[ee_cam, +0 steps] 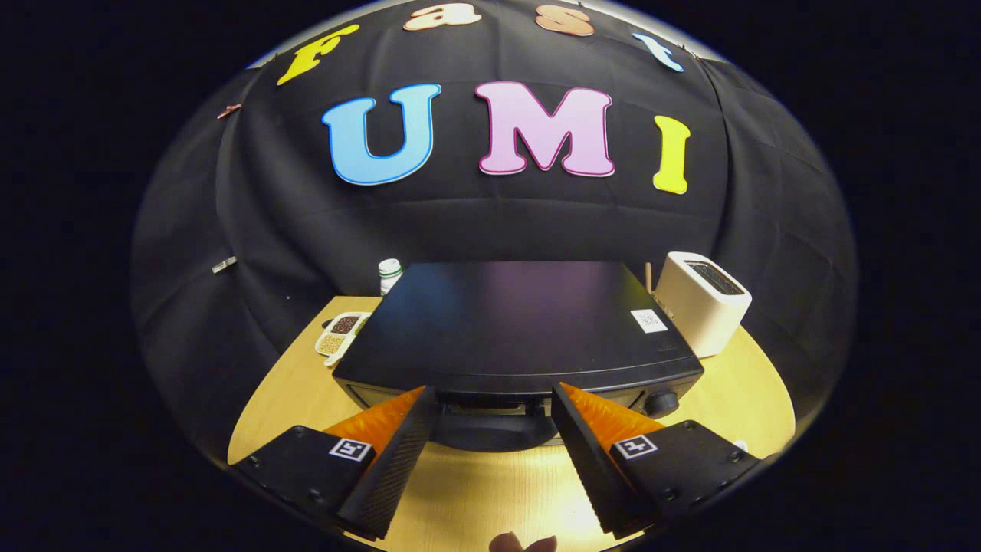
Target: Open the toaster oven, put the food inside, and close the toaster oven door.
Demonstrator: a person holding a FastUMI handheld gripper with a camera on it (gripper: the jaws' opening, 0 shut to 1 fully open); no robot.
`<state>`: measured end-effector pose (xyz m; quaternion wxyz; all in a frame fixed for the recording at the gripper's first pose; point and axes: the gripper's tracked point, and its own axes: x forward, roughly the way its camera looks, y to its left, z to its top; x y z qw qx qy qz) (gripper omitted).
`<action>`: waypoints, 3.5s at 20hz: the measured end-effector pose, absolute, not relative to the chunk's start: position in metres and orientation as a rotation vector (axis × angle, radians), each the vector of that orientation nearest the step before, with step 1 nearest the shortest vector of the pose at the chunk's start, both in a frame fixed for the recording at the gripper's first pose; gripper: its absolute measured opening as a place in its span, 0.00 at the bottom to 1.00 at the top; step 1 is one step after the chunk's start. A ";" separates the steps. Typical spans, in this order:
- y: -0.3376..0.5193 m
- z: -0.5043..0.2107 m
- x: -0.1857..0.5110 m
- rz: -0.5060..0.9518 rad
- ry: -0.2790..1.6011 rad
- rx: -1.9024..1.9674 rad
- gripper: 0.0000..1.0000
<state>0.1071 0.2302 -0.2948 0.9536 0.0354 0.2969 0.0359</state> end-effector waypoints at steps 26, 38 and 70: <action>0.225 -0.426 -0.045 0.109 0.969 0.031 0.99; 0.101 -0.279 -0.025 0.213 0.692 0.096 0.99; -0.182 -0.517 -0.077 0.239 1.474 0.286 0.09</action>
